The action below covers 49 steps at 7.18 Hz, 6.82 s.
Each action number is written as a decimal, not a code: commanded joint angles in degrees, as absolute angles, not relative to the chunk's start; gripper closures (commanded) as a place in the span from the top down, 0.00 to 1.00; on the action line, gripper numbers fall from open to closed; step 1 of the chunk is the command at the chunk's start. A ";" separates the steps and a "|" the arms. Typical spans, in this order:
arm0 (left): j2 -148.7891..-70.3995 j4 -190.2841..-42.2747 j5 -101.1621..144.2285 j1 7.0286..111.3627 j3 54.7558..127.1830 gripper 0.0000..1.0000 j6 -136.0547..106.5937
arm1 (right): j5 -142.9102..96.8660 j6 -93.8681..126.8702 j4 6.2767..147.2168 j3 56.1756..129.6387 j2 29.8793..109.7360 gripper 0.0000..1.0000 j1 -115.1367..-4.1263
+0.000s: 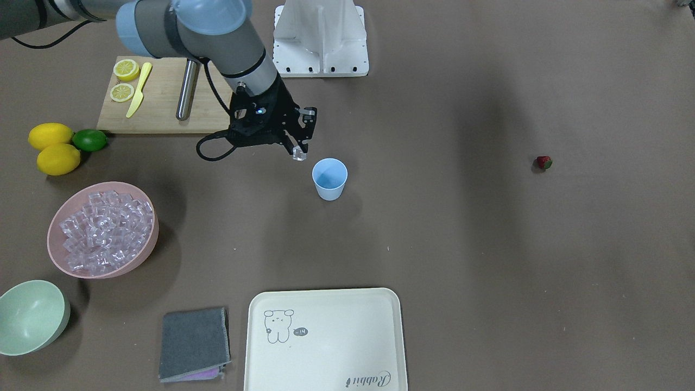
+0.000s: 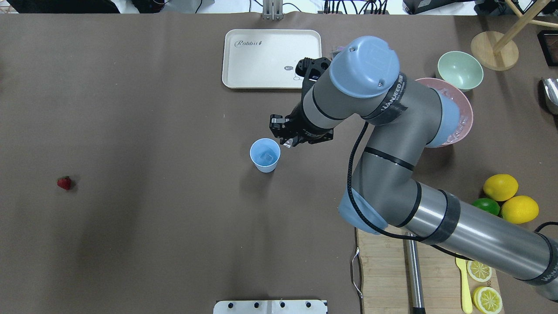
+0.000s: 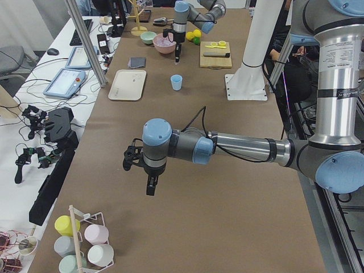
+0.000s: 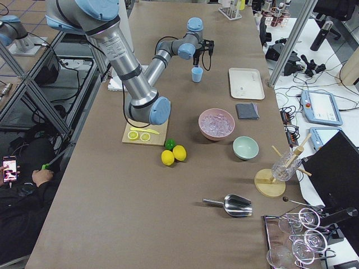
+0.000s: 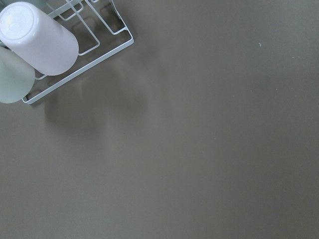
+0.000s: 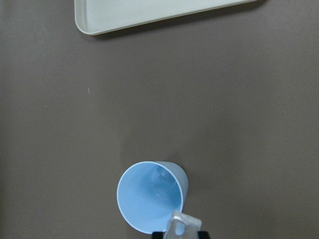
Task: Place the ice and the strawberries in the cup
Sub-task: 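Carry the ice cube with the right gripper over the light-blue cup, then open the right gripper to release the ice cube into the cup, then move the right gripper back down into the pink ice bowl, then close the right gripper on an ice cube in the pink bowl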
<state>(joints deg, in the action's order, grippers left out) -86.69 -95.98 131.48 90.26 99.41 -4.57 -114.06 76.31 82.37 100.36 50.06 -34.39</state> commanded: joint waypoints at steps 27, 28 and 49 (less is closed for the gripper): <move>-86.92 -95.98 131.48 90.00 98.96 0.98 -4.57 | -109.51 49.84 103.14 97.58 64.42 0.91 -53.96; -86.92 -97.54 131.48 89.48 98.44 0.98 -4.74 | -109.51 49.83 97.79 93.82 64.34 0.87 -53.88; -87.36 -98.00 131.49 89.03 98.44 0.98 -4.83 | -110.57 49.22 93.69 93.41 67.41 0.00 -51.76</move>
<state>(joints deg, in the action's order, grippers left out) -87.36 -98.00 131.53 89.06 98.53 -4.84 -110.49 49.53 93.15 91.93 67.32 -51.42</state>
